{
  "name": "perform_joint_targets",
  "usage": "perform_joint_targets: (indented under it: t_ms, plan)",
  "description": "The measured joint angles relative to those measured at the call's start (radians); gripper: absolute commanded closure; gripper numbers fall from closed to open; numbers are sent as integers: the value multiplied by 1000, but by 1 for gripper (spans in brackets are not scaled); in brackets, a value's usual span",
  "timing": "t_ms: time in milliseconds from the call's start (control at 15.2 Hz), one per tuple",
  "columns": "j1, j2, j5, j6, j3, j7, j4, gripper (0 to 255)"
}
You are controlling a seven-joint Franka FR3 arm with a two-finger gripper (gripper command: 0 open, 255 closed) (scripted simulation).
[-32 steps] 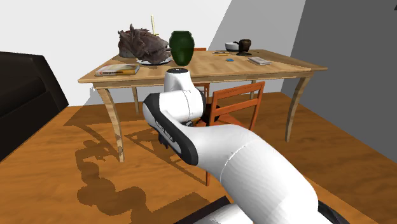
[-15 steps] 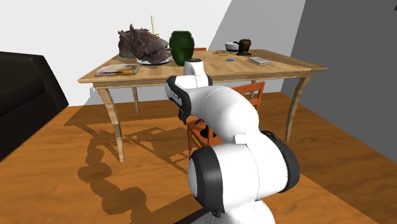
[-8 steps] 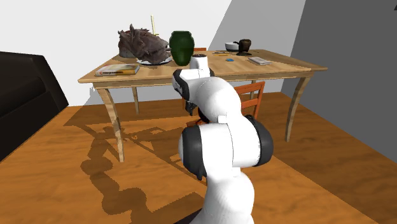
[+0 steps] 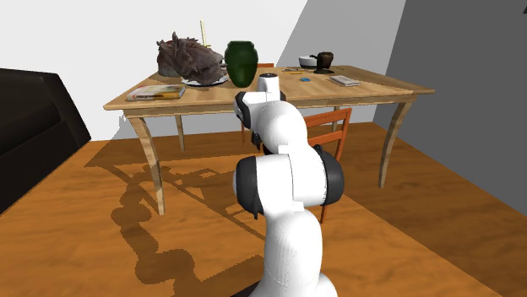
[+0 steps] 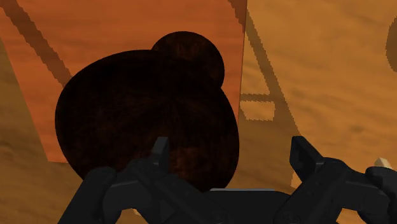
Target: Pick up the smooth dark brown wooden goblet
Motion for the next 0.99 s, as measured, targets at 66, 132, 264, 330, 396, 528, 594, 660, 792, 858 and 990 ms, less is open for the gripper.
perform_joint_targets:
  t_ms: [66, 132, 264, 330, 396, 528, 594, 660, 792, 858, 990]
  plan:
    - [0, -1, -1, 15, 0, 1, -16, 0]
    - [0, -1, 0, 26, 0, 1, -27, 0]
    - [1, -7, -3, 53, 1, 3, -60, 0]
    - [1, -5, -2, 58, 1, 3, -63, 255]
    - [1, -4, -2, 61, 1, 3, -64, 255]
    - [1, -3, -2, 63, 1, 3, -65, 255]
    - [1, -3, -1, 63, 1, 3, -65, 255]
    - [1, -3, -1, 63, 1, 3, -65, 255]
    - [2, -3, -1, 63, 1, 3, -65, 255]
    - [2, -3, -1, 63, 1, 3, -65, 255]
    - [2, -3, -1, 63, 2, 3, -64, 255]
